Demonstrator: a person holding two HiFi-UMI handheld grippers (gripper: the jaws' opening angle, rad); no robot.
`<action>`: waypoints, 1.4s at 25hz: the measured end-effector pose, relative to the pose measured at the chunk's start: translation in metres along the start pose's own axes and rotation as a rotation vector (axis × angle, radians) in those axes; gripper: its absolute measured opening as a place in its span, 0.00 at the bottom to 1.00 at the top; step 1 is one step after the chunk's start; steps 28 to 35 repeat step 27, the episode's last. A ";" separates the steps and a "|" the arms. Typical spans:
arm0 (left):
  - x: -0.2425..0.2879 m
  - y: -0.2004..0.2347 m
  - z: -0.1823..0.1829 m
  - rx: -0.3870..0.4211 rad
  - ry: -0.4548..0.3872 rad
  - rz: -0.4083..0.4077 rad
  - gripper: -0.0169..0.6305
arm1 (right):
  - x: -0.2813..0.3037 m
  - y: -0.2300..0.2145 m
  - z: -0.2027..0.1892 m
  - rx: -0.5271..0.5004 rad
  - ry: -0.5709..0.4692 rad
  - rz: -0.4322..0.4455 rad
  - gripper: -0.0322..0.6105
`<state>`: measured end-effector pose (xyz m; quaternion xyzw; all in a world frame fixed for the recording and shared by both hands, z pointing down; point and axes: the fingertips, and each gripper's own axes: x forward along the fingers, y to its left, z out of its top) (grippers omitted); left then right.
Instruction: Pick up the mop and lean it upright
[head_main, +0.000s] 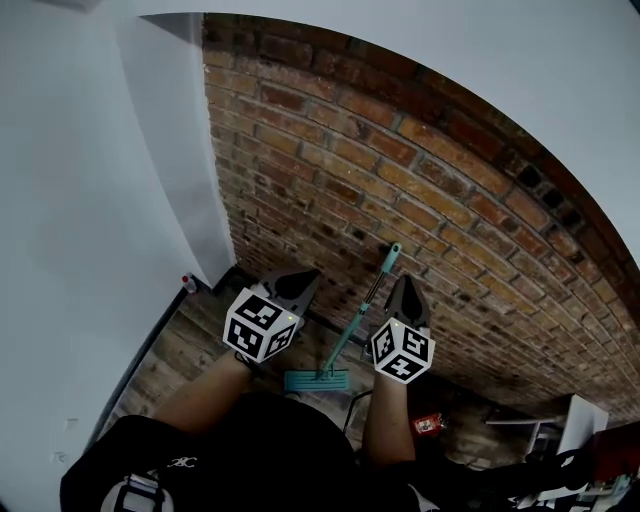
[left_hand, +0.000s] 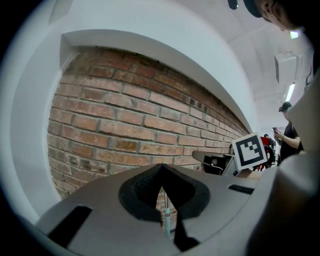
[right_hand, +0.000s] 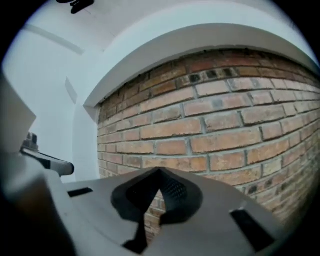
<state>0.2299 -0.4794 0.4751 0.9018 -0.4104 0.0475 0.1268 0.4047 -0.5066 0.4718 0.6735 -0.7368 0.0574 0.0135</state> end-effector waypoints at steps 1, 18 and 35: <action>0.000 -0.005 0.000 0.008 -0.003 -0.014 0.01 | -0.011 0.003 0.004 -0.011 -0.004 0.000 0.07; -0.008 -0.031 -0.011 0.026 0.023 -0.170 0.01 | -0.092 0.037 -0.006 0.058 0.043 -0.032 0.07; -0.014 -0.030 -0.009 0.021 0.024 -0.184 0.01 | -0.095 0.046 0.007 0.033 0.032 -0.040 0.07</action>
